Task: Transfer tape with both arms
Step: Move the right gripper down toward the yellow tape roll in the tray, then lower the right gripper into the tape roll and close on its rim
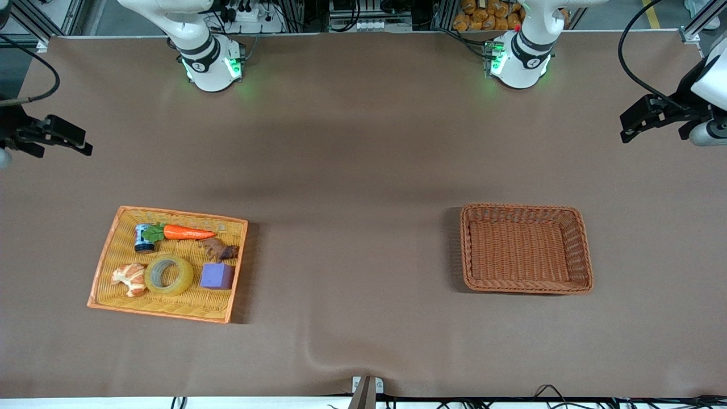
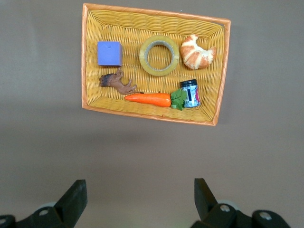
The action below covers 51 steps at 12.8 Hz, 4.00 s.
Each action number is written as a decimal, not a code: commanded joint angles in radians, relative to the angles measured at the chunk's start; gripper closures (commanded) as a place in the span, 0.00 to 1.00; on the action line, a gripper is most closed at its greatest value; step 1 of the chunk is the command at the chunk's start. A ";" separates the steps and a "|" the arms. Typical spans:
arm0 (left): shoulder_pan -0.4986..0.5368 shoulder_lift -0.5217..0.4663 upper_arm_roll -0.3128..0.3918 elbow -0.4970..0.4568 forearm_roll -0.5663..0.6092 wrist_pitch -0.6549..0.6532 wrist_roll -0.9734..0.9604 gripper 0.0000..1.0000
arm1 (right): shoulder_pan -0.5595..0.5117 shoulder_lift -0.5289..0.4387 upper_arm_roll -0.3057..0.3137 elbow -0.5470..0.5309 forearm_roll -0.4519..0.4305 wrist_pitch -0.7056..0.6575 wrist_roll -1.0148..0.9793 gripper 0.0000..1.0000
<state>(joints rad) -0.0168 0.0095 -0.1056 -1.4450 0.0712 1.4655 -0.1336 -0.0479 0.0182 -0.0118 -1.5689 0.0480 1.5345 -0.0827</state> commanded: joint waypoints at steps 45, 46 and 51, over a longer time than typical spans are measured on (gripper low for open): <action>0.009 0.003 -0.040 -0.005 -0.102 -0.139 0.014 0.00 | -0.033 0.704 -0.008 0.161 -0.023 0.535 -0.020 1.00; 0.012 0.003 -0.034 -0.003 -0.103 -0.139 0.014 0.00 | -0.033 0.694 -0.008 0.188 -0.024 0.505 -0.047 1.00; 0.023 0.009 -0.034 -0.003 -0.079 -0.131 -0.024 0.00 | 0.014 0.619 0.003 0.267 -0.010 0.309 -0.057 1.00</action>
<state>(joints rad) 0.0058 0.0177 -0.1351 -1.4531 -0.0189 1.3401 -0.1289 -0.0611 0.6744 -0.0196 -1.3006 0.0314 1.8799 -0.1427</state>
